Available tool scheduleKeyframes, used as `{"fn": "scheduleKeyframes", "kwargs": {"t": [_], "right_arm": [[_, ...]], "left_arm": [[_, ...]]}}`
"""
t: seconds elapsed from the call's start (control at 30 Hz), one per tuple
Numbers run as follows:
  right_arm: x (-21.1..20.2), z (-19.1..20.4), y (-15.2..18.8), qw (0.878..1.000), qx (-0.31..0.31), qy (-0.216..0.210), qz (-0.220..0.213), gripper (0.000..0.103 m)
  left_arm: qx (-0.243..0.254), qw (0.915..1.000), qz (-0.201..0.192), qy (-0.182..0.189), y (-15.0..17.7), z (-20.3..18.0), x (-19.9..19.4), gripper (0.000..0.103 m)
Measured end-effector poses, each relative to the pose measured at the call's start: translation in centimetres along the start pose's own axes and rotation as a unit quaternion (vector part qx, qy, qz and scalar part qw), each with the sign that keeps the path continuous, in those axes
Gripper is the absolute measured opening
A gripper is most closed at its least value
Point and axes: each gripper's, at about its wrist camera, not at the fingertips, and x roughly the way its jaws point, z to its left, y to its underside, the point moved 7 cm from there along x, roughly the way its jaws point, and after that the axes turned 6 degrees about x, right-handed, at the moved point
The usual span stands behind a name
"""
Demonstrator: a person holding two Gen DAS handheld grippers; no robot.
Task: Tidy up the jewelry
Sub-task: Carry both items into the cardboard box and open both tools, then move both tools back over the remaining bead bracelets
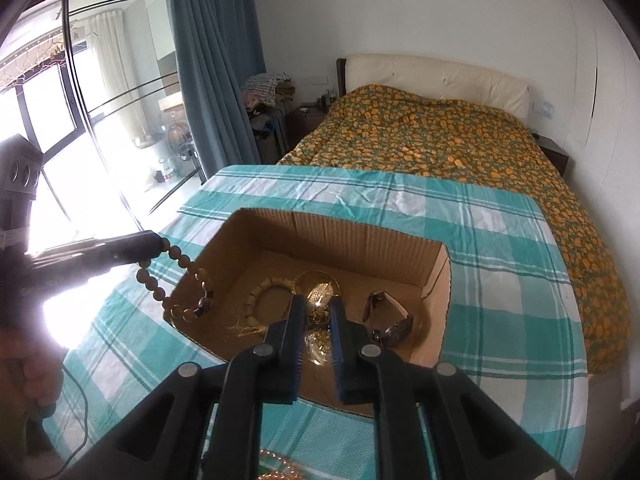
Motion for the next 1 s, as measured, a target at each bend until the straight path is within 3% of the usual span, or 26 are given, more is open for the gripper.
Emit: {"fn": "scheduleKeyframes", "kwargs": {"t": [0.17, 0.23, 0.27, 0.3, 0.37, 0.4, 0.67, 1.0], "right_arm": [[3.0, -2.4, 1.8, 0.999, 0.026, 0.009, 0.032, 0.014], [4.1, -3.4, 2.6, 0.998, 0.039, 0.022, 0.041, 0.014], [4.3, -3.8, 2.8, 0.998, 0.046, 0.031, 0.042, 0.024], [4.4, -4.3, 3.0, 0.997, 0.052, 0.041, 0.041, 0.041], [3.9, -4.8, 3.3, 0.997, 0.062, 0.050, 0.026, 0.054], [3.2, -4.8, 3.4, 0.997, 0.064, 0.050, 0.014, 0.054], [-3.1, -4.3, 7.0, 0.995, 0.068, 0.060, -0.044, 0.054], [-9.0, -4.5, 20.3, 0.990, 0.100, 0.095, -0.037, 0.054]], "left_arm": [[-0.001, 0.9991, 0.035, -0.024, 2.1, 2.0, 3.6, 0.010], [-0.006, 0.9980, 0.051, -0.037, 3.1, 2.6, 4.7, 0.018], [-0.012, 0.9973, 0.060, -0.042, 3.7, 3.0, 4.9, 0.038], [-0.017, 0.9967, 0.063, -0.049, 4.2, 3.2, 4.8, 0.063], [-0.017, 0.9969, 0.047, -0.061, 4.8, 3.4, 3.5, 0.079], [-0.012, 0.9970, 0.039, -0.066, 5.0, 3.3, 2.6, 0.081], [0.005, 0.9947, 0.015, -0.102, 10.2, 2.3, -4.2, 0.091], [-0.008, 0.9881, 0.027, -0.151, 21.7, 0.1, -9.8, 0.092]]}}
